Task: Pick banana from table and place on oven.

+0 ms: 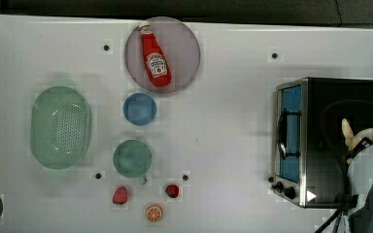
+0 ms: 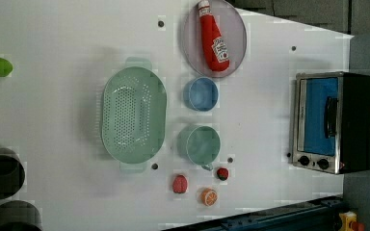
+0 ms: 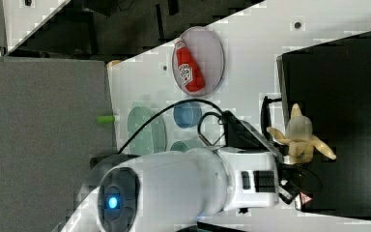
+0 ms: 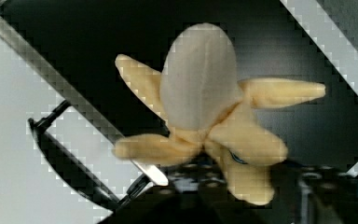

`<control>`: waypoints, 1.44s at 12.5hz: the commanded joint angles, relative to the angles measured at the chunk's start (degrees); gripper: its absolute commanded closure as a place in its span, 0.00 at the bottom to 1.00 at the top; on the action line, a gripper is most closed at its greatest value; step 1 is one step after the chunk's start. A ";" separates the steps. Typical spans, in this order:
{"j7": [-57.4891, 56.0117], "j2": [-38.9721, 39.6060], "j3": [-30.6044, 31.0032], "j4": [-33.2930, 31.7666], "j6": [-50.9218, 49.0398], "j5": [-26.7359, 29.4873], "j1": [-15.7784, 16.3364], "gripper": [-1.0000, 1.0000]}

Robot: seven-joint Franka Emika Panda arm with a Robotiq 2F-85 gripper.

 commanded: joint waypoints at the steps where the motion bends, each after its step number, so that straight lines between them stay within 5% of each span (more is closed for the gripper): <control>1: -1.84 1.29 1.38 1.98 2.11 -0.39 2.30 0.23; 3: -1.82 0.97 1.89 2.30 1.97 -0.40 2.51 0.01; 7: 0.79 -2.88 5.13 5.06 -3.82 -0.73 4.31 0.00; 13: 35.95 -15.47 22.15 5.53 -19.86 -1.70 7.01 0.00; 18: 50.11 -22.24 32.36 5.00 -27.55 -3.98 7.01 0.00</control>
